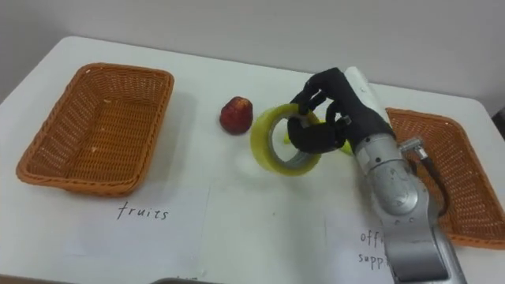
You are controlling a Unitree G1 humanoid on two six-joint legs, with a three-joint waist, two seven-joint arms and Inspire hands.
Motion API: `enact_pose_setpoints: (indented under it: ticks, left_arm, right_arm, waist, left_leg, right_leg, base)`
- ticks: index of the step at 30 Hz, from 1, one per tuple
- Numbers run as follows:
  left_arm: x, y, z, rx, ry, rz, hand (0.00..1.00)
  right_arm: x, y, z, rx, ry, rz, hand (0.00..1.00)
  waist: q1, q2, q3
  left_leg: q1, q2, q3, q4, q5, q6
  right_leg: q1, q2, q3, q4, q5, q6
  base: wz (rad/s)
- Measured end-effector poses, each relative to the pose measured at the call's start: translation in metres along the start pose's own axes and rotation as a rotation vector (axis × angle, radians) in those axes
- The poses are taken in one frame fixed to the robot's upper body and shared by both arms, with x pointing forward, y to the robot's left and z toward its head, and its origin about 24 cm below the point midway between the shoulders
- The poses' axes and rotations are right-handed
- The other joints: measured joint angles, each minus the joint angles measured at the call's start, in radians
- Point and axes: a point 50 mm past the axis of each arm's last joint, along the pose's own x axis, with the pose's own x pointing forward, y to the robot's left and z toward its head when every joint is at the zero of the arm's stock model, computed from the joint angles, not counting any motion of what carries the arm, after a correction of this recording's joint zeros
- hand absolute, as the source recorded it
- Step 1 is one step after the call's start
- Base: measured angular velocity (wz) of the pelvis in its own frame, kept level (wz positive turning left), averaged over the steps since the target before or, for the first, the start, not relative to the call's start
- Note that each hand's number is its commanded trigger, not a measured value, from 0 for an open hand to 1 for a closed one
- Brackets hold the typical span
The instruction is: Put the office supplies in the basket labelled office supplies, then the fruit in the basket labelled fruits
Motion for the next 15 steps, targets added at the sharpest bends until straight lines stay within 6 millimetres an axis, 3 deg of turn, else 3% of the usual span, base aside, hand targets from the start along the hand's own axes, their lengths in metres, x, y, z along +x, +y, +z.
enact_pose_setpoints:
  ticks: [15]
  left_arm:
    - [0.0, 0.001, -0.005, 0.006, 0.01, 0.003, 0.0]
  right_arm:
    - [-0.006, -0.023, -0.013, -0.034, 0.045, -0.143, 1.0]
  waist:
    - [-0.033, -0.013, 0.0029]
  left_leg:
    - [0.009, 0.003, 0.009, -0.005, 0.0, 0.0]
  right_leg:
    - [0.002, 0.002, 0.002, 0.002, 0.0, 0.0]
  base:
    - [-0.02]
